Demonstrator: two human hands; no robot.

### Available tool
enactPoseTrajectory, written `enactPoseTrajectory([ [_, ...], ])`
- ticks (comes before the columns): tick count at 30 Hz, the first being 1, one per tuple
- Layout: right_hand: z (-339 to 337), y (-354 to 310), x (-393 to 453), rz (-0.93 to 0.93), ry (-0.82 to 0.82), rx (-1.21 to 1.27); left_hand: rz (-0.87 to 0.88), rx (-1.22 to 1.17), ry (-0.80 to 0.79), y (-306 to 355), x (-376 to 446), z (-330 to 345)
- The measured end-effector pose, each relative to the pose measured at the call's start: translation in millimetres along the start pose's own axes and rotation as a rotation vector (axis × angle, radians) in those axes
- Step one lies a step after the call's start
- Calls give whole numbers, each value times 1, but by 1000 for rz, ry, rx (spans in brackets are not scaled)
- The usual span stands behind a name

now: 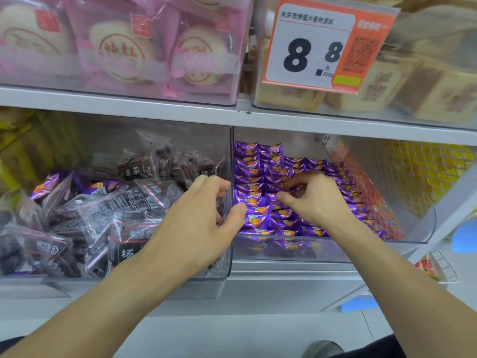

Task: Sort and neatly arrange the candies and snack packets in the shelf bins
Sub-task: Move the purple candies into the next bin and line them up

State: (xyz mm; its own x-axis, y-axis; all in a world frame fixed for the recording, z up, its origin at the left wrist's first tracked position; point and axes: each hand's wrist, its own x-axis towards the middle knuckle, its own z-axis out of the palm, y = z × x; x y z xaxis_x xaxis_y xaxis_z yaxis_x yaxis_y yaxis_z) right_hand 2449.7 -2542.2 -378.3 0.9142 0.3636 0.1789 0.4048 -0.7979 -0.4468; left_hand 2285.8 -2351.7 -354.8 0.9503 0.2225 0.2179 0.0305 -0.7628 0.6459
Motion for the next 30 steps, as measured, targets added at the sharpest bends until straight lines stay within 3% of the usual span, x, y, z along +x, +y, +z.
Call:
enactPoseTrajectory([
  [7, -4, 2, -1, 24, -19, 9, 27, -8, 17, -2, -1, 0],
  [10, -19, -5, -6, 10, 72, 37, 61, -18, 27, -1, -4, -5],
  [14, -35, -22, -23, -43, 123, 259, 89, 12, 81, -5, -11, -28],
  [20, -33, -88, -61, -319, -64, 599, 5, 205, 162, -45, -28, -88],
  [24, -26, -144, -72, -483, -254, 678, -146, 364, 238, -92, -47, -121],
  [26, -17, -174, -66, -521, -339, 670, -244, 443, 165, -112, -58, -129],
  [30, 16, -238, -26, -554, -440, 557, -208, 474, 6, -132, -70, -132],
])
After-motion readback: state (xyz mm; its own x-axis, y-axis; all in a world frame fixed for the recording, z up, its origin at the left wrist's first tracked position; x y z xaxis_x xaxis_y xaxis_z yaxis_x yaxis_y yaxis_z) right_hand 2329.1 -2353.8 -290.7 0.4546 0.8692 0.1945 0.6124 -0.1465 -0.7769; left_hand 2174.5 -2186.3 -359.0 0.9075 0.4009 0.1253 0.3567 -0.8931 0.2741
